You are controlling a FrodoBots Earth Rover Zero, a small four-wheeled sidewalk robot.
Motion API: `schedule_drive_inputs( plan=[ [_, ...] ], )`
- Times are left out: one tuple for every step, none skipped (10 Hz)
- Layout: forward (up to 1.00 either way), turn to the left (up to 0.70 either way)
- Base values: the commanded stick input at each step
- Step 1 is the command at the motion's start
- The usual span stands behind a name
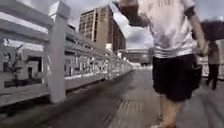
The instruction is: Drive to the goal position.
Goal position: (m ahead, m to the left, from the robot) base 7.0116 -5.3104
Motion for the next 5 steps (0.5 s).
schedule_drive_inputs(
  plan=[
    [0.70, 0.00],
    [0.70, 0.00],
    [0.70, 0.00],
    [0.70, 0.00],
    [0.70, 0.00]
  ],
)
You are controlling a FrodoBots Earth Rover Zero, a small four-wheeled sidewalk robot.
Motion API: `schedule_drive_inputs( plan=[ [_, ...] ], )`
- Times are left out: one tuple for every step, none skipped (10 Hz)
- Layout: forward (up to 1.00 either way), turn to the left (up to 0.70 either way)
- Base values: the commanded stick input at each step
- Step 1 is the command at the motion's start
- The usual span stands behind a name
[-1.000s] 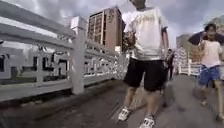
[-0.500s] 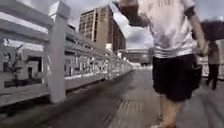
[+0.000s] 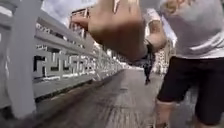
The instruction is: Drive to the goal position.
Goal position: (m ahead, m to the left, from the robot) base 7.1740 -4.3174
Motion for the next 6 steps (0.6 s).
schedule_drive_inputs(
  plan=[
    [0.70, 0.00],
    [0.70, 0.00],
    [0.70, 0.00],
    [0.70, 0.00],
    [0.70, 0.00],
    [0.70, 0.00]
  ],
)
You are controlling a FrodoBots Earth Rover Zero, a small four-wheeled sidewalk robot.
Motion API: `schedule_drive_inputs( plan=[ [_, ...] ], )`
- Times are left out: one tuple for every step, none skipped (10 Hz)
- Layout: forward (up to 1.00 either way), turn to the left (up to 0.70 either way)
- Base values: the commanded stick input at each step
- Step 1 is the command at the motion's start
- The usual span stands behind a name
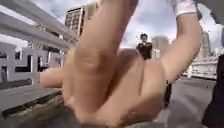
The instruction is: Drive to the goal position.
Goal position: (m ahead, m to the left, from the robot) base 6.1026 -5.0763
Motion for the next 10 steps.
schedule_drive_inputs(
  plan=[
    [0.70, 0.00],
    [0.70, 0.00],
    [0.70, 0.00],
    [0.70, 0.00],
    [0.70, 0.00],
    [0.70, 0.00],
    [0.70, 0.00],
    [0.70, 0.00],
    [0.70, 0.00],
    [0.70, 0.00]
  ],
)
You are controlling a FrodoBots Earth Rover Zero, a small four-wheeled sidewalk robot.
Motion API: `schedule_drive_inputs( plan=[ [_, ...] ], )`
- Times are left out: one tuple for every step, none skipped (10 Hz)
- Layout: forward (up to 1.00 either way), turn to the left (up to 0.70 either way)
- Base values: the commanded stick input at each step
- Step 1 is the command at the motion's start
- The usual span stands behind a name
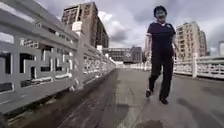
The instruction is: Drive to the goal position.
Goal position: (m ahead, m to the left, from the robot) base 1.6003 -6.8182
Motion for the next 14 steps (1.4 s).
schedule_drive_inputs(
  plan=[
    [0.70, 0.00],
    [0.70, 0.00],
    [0.70, 0.00],
    [0.70, 0.00],
    [0.70, 0.00],
    [0.70, 0.00],
    [0.70, 0.00],
    [0.70, 0.00],
    [0.70, 0.00],
    [0.70, 0.00],
    [0.70, -0.03],
    [0.70, -0.14],
    [0.70, -0.12],
    [0.70, 0.00]
  ],
)
